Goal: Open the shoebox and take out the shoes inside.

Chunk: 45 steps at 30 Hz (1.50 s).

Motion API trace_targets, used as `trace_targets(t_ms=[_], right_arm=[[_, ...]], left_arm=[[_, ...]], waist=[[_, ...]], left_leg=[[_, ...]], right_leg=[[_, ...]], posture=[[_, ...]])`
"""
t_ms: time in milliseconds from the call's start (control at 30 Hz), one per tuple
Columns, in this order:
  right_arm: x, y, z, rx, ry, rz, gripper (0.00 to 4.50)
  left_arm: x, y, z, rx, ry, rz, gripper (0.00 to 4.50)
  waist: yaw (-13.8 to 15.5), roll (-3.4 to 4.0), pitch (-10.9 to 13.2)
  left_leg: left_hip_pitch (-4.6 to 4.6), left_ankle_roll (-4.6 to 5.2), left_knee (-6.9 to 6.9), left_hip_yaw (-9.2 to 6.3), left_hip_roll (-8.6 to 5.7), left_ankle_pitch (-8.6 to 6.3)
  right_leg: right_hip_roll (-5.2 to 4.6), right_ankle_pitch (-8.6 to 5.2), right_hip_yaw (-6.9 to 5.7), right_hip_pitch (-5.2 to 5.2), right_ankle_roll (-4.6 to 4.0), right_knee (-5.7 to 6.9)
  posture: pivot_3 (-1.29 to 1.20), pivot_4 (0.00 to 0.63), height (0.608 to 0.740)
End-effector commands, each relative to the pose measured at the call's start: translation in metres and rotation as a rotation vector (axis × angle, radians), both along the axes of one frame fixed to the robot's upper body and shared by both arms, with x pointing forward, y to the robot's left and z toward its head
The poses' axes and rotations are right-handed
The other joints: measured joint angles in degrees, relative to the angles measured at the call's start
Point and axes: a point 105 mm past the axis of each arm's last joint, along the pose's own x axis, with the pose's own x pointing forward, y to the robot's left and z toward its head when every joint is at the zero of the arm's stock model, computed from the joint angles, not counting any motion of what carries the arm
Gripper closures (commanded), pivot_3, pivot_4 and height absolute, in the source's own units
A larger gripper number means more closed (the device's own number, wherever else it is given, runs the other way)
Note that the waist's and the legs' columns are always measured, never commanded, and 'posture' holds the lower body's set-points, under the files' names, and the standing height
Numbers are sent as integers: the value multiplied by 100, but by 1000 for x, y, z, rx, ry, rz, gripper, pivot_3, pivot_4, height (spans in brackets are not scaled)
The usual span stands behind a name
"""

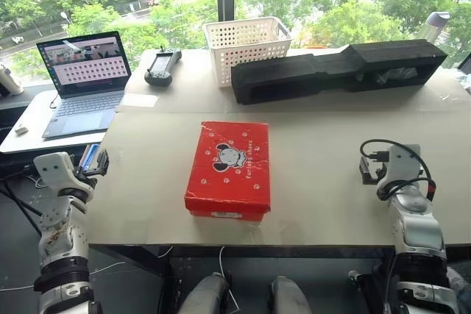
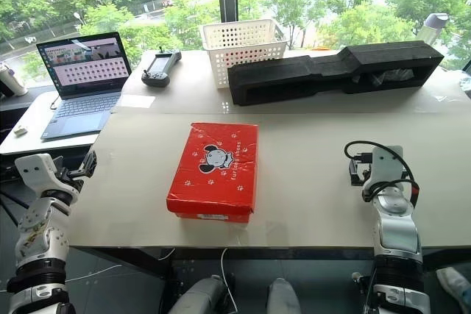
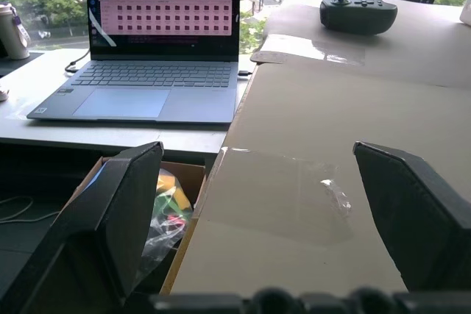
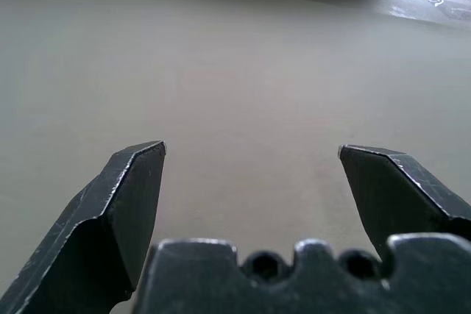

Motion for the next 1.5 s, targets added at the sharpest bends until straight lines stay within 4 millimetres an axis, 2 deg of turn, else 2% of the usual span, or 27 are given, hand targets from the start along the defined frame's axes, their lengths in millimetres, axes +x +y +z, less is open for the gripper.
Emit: trace_targets(t_ms=[33, 200, 267, 367, 433, 533, 600, 633, 667, 733, 867, 967, 1000, 1067, 1100, 1233, 1333, 1500], right_arm=[[-1, -10, 18, -24, -61, -21, 0], [-2, -13, 16, -18, -50, -35, 0], [0, -13, 16, -13, -51, -33, 0], [7, -3, 22, 4, -46, 37, 0], [10, 4, 27, 21, -46, 87, 0], [15, 35, 40, 44, 8, 331, 0], [2, 78, 42, 40, 147, 675, 0], [-15, 102, 42, 28, 234, 885, 251], [-29, 116, 42, 22, 291, 1026, 504], [-45, 132, 49, 31, 336, 1190, 968], [-54, 152, 60, 18, 349, 1357, 2351], [-48, 159, 55, -45, 381, 1381, 3349], [-47, 161, 54, -55, 389, 1387, 3709], [-42, 161, 47, -86, 403, 1365, 4416], [-38, 161, 41, -116, 419, 1343, 4478], [-30, 171, 28, -154, 442, 1340, 4478], [-27, 192, 22, -145, 430, 1383, 4478], [-9, 206, 19, -143, 406, 1360, 4478]], left_arm=[[1, 3, 14, 16, -43, 21, 31], [6, -1, 11, -10, -45, 13, 31], [11, -10, 12, -17, -48, -38, 31], [20, -40, 21, 32, -58, -238, 31], [20, -52, 26, 55, -59, -337, 31], [4, -92, 35, 139, -13, -703, 31], [-17, -110, 37, 233, 93, -955, 456], [-27, -115, 38, 275, 153, -1066, 729], [-34, -117, 40, 302, 190, -1136, 1064], [-39, -121, 47, 341, 228, -1222, 1746], [-40, -128, 53, 375, 267, -1310, 3160], [-37, -133, 52, 390, 275, -1339, 4298], [-37, -134, 51, 397, 279, -1346, 4500], [-36, -137, 47, 398, 282, -1353, 4500], [-36, -139, 43, 402, 291, -1354, 4500], [-31, -144, 27, 443, 341, -1344, 4500], [-22, -154, 13, 480, 354, -1344, 4500], [-9, -189, 3, 526, 309, -1410, 4500]], waist=[[1, 0, 0], [6, 0, 0], [7, 0, 0], [1, 0, 0], [-6, 0, 0], [-52, -2, 2], [-97, 3, 5], [-133, 11, 9], [-154, 15, 12], [-164, 15, 11], [-163, 14, 13], [-166, 13, 13], [-165, 13, 13], [-157, 12, 13], [-152, 12, 13], [-144, 12, 13], [-145, 11, 12], [-125, 11, 13]], left_leg=[[0, 0, 0, 0, 0, 0], [0, 0, 0, 0, 0, 0], [0, 0, 0, 0, 0, 0], [0, 0, 1, 2, -1, 0], [0, 0, 1, 5, -1, 0], [-5, 0, 0, 5, 1, 0], [-6, 0, 0, 5, 4, 0], [-11, 0, -1, 5, 4, 0], [-18, 1, -4, 6, 4, 0], [-18, 1, -25, 3, 10, 0], [-23, 0, -39, 1, 15, -1], [-29, 0, -38, 8, 9, -1], [-32, 0, -38, 12, 8, -1], [-39, 0, -38, 15, 6, -1], [-46, 0, -38, 19, 5, -1], [-69, 2, -30, 19, 4, 1], [-80, 3, -24, 22, 4, 2], [-80, 3, 10, 18, 5, 3]], right_leg=[[0, 0, 0, 0, 0, 0], [0, 0, 0, 0, 0, 0], [0, 0, -1, 0, 0, 0], [0, 0, -1, 1, 0, 0], [0, 1, 0, 1, 0, 0], [2, 1, 1, -1, 0, -1], [4, -3, 1, -3, -7, -2], [3, -5, 3, -7, -10, -5], [2, -8, 4, -15, -12, -8], [-2, -16, 1, -16, -13, -22], [-29, -18, -1, -18, -14, -34], [-46, -17, -1, -28, -14, -33], [-48, -17, -2, -31, -13, -34], [-53, -15, -4, -64, -12, -35], [-55, -14, -4, -73, -13, -34], [-48, 15, -9, -92, -59, -32], [-43, 19, -8, -87, -64, -26], [-7, 28, -12, -85, -55, -20]], posture=[[0, 150, 738], [0, 150, 738], [0, 150, 738], [0, 150, 738], [0, 150, 738], [0, 150, 738], [0, 150, 738], [0, 150, 738], [0, 150, 738], [0, 150, 738], [0, 150, 738], [0, 150, 738], [0, 150, 738], [0, 150, 738], [0, 150, 738], [0, 150, 738], [0, 150, 738], [0, 150, 738]])
